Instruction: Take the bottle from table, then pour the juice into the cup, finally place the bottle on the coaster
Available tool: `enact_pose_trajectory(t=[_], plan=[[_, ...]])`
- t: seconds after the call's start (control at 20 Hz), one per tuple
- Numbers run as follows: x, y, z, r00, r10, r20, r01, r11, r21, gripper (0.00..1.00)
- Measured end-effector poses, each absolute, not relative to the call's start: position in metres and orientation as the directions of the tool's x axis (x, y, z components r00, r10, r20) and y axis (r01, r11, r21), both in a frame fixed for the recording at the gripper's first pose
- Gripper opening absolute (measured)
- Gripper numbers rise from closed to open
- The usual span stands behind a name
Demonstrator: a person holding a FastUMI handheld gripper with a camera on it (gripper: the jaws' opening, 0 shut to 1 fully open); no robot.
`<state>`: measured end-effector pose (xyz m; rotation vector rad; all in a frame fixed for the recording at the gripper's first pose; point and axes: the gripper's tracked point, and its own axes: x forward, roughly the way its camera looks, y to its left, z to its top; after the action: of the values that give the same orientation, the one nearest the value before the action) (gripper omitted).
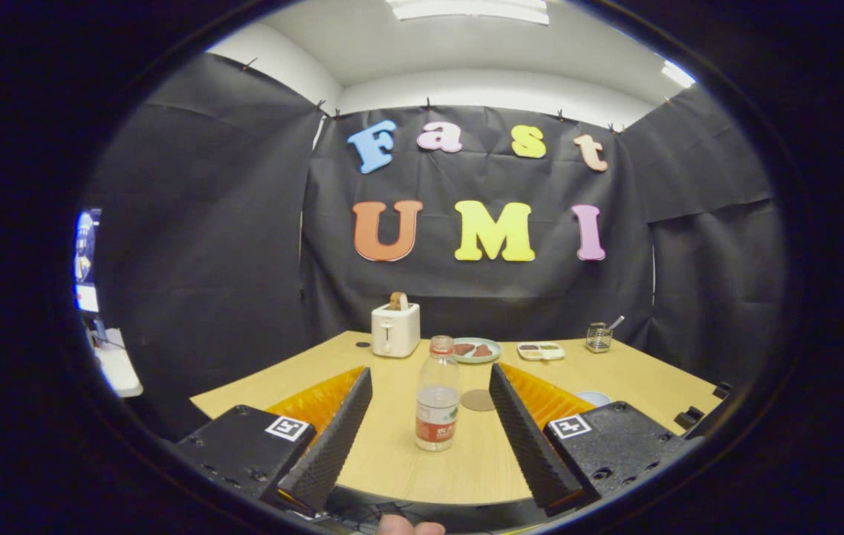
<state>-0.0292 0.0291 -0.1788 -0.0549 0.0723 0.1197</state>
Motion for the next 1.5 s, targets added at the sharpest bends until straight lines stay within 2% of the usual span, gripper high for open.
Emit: enact_pose_trajectory(t=[0.3,0.55,0.75,1.0,1.1,1.3,1.5], plan=[[0.021,0.033,-0.245,0.992,0.113,-0.050,-0.118,0.986,-0.117,1.00],[0.059,0.025,-0.274,0.993,0.069,-0.098,-0.081,0.989,-0.124,1.00],[0.089,0.025,-0.295,0.983,0.034,-0.181,-0.053,0.993,-0.105,1.00],[0.106,0.025,-0.305,0.970,0.049,-0.240,-0.067,0.995,-0.068,1.00],[0.107,0.029,-0.299,0.972,0.071,-0.224,-0.085,0.995,-0.055,0.98],[0.107,0.020,-0.294,0.978,0.055,-0.203,-0.073,0.994,-0.084,0.82],[0.098,0.011,-0.272,0.981,0.072,-0.182,-0.083,0.995,-0.053,0.78]])
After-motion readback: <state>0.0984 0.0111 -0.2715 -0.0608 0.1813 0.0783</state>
